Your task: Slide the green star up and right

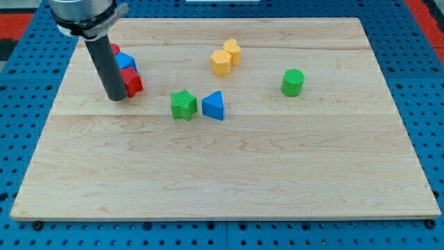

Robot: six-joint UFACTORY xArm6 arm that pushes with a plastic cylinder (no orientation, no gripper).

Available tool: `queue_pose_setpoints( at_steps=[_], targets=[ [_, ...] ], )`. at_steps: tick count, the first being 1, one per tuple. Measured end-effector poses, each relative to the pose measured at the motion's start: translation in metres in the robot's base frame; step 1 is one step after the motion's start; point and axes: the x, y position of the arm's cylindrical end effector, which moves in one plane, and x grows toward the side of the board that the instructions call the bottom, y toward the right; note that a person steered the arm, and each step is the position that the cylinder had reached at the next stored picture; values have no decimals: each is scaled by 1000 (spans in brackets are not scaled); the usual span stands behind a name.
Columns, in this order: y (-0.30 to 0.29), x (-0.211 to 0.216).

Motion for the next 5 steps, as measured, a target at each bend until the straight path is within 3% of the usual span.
queue_pose_setpoints(
  at_steps=[1, 2, 3, 4, 5],
  targets=[
    [10, 19],
    [54, 66],
    [106, 82],
    [131, 80],
    [102, 64]
  ],
)
